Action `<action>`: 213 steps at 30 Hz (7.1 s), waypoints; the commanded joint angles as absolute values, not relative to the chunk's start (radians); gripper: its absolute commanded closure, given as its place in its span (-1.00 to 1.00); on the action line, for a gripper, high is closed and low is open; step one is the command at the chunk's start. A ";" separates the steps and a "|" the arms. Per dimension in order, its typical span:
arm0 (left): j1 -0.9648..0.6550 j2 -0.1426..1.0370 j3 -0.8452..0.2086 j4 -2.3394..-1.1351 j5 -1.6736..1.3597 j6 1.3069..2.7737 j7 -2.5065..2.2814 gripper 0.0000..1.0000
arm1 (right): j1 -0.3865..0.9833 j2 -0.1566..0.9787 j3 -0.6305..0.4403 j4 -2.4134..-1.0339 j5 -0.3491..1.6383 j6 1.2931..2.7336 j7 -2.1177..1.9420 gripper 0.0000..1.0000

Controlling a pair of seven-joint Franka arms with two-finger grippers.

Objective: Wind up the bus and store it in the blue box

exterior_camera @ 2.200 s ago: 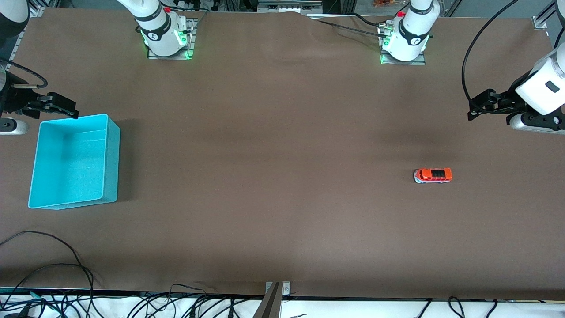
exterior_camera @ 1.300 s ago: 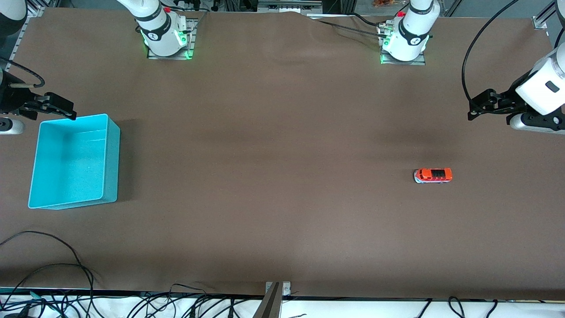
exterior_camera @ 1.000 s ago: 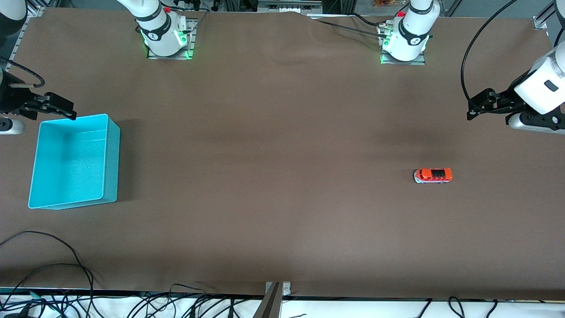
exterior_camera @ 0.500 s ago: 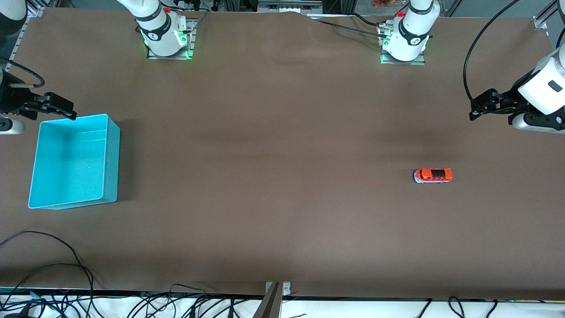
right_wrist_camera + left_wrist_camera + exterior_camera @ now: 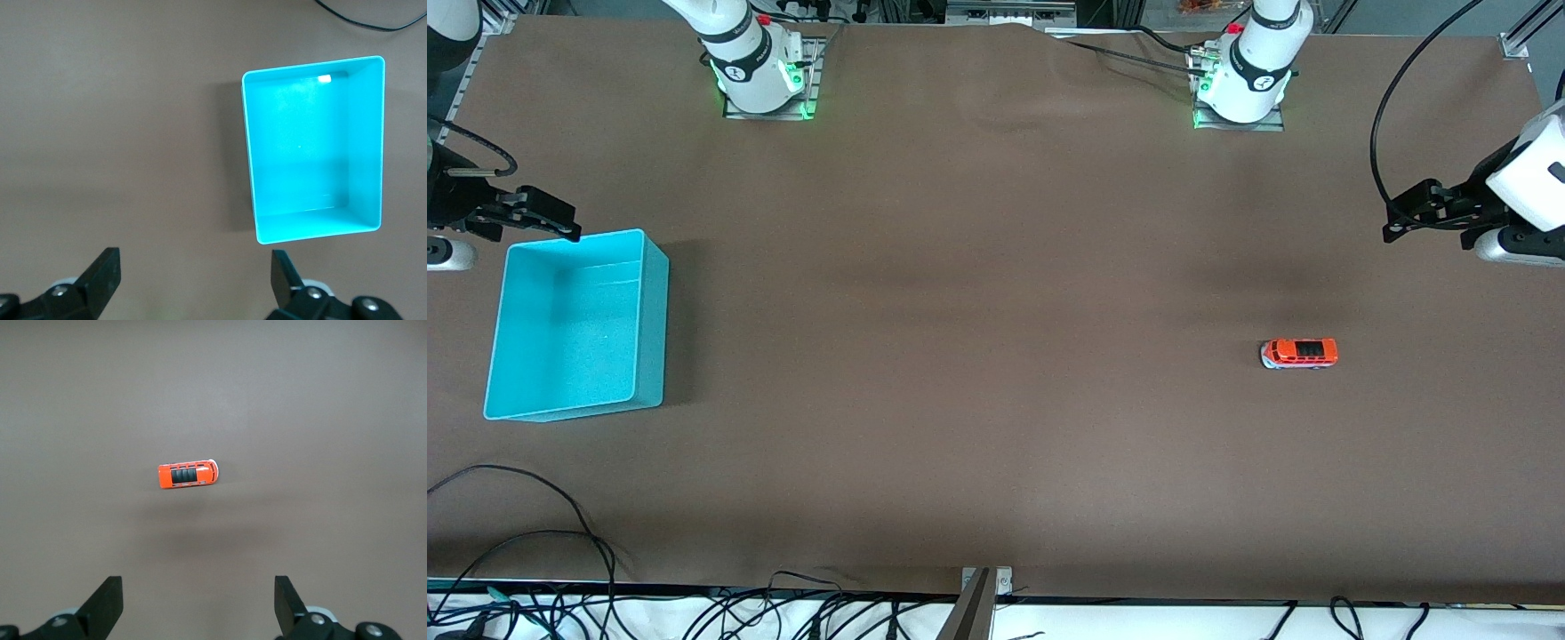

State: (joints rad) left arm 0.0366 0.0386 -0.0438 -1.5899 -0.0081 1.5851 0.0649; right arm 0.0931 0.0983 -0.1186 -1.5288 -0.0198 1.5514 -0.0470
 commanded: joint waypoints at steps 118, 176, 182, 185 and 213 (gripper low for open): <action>0.109 0.514 -0.046 -1.977 0.137 2.396 1.552 0.40 | 0.095 0.106 -0.121 -1.514 -0.009 1.549 -0.040 -1.00; 0.419 0.591 -0.048 -1.936 0.155 2.467 1.829 -1.00 | 0.095 0.114 -0.123 -1.514 -0.011 1.549 -0.040 -1.00; 0.410 0.551 -0.051 -1.930 0.156 2.456 1.824 -1.00 | 0.095 0.114 -0.123 -1.514 -0.011 1.549 -0.040 -1.00; 0.408 0.537 -0.052 -1.930 0.156 2.453 1.822 -1.00 | 0.095 0.114 -0.123 -1.514 -0.012 1.548 -0.040 -1.00; 0.402 0.417 -0.189 -1.714 0.143 1.918 1.266 -1.00 | 0.095 0.114 -0.123 -1.514 -0.011 1.549 -0.040 -1.00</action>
